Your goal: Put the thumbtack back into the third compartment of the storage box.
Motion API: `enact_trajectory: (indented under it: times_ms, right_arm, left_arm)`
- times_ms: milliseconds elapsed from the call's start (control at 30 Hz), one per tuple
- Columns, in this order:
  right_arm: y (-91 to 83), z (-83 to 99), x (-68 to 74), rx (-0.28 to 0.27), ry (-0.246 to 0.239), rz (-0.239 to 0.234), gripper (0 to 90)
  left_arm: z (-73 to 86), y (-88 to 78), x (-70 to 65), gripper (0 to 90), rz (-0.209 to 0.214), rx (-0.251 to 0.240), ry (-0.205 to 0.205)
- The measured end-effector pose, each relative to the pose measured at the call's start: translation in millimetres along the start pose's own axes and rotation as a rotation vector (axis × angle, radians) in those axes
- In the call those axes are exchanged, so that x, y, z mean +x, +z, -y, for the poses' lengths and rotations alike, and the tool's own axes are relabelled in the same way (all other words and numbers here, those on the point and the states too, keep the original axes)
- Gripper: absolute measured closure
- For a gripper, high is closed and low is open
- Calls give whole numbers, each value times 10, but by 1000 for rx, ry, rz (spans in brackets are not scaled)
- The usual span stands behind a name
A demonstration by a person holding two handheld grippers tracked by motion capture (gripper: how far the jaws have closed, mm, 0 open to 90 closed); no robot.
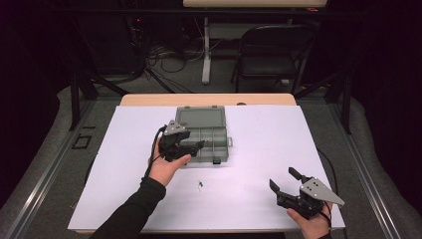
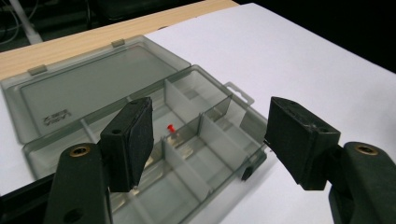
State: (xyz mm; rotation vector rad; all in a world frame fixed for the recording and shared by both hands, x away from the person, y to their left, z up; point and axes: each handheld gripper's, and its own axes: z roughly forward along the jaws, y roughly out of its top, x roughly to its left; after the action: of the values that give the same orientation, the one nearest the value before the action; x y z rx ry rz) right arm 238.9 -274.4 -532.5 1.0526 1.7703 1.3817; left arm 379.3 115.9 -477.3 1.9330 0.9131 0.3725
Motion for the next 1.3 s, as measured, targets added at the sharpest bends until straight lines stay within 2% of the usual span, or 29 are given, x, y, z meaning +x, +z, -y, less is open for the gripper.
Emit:
enact_trajectory:
  times_ms: [133,300,400,733,933,1100,1300]
  right_arm:
    - [4,-1,7,-1,-6,-1,210]
    - [7,-1,15,-1,-10,-1,209]
    - [5,-2,15,-2,-7,1,209]
    - [-4,-4,12,-6,-4,4,209]
    - [-9,-3,10,-7,-2,5,209]
    - [-9,-4,13,-4,-5,5,209]
    - [-14,-5,11,-5,-4,5,209]
  left_arm:
    - [93,-117,0,322,17,-13,-20]
    - [190,-228,-28,323,24,-34,-13]
    - [268,-282,-63,326,33,-45,-25]
    - [527,-313,-252,354,72,-30,-16]
    - [701,-291,-347,395,88,1,9]
    - [837,-247,-387,484,99,36,-4]
    - [933,-145,-443,542,106,103,-11]
